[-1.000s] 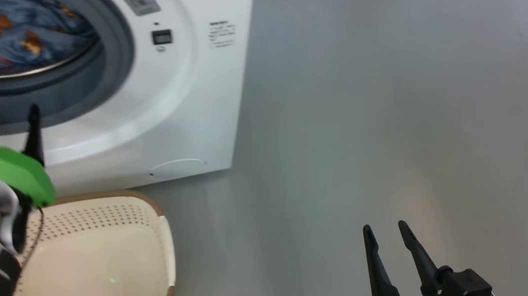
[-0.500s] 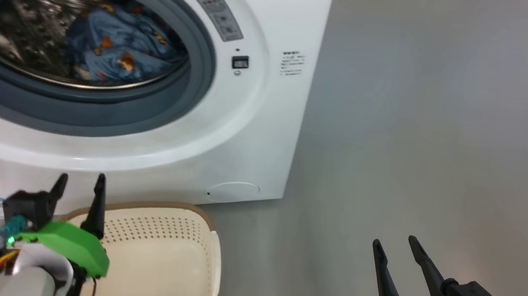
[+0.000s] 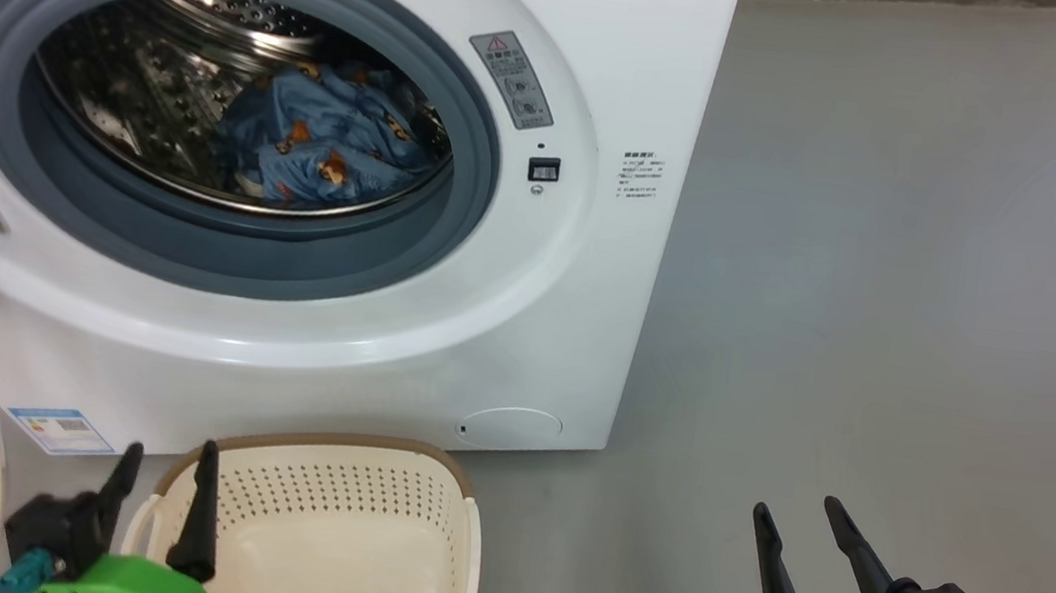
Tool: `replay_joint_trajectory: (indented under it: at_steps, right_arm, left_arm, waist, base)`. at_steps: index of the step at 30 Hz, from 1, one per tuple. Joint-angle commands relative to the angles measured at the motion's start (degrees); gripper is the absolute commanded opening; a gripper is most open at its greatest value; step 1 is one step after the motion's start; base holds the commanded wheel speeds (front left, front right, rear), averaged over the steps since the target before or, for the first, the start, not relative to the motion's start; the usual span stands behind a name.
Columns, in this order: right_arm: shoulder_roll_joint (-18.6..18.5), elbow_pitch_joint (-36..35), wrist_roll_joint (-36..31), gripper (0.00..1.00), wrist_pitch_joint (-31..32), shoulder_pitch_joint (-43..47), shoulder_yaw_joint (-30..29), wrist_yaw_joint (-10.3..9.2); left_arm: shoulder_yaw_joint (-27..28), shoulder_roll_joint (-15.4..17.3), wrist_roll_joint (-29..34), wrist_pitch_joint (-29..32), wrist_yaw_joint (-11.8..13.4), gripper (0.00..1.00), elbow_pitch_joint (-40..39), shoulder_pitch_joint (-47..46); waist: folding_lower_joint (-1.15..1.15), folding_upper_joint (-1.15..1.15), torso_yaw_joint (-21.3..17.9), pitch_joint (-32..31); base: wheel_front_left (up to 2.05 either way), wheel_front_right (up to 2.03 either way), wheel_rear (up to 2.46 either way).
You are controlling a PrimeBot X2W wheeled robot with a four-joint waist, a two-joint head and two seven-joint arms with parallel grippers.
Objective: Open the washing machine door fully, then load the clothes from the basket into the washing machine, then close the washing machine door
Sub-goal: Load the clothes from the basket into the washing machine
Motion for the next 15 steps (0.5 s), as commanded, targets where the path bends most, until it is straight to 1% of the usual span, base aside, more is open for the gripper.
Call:
replay_joint_trajectory:
  at_steps: [1,8,15]
  right_arm:
    - [-0.36,-1.14,-0.86,1.0,-0.28,-0.36,1.53,0.35]
    - [-0.36,-0.8,-0.87,1.0,-0.28,0.05,2.0,0.35]
    - [-0.36,-0.99,-0.84,1.0,-0.28,0.57,1.66,0.35]
  left_arm:
    - [2.11,0.65,0.2,-0.37,0.27,1.0,-1.98,-0.11]
    - [4.89,-0.26,0.19,-0.37,0.83,1.0,-7.84,6.2]
    - [7.6,-0.79,0.8,-0.37,0.42,1.0,-10.83,9.76]
  waist:
    - [0.0,0.0,0.6,-0.73]
    - [0.0,0.0,0.42,-2.27]
    - [0.0,0.0,-0.37,-2.9]
  base:
    - [0.0,0.0,0.0]
    - [0.0,0.0,0.0]
    - [0.0,0.0,0.0]
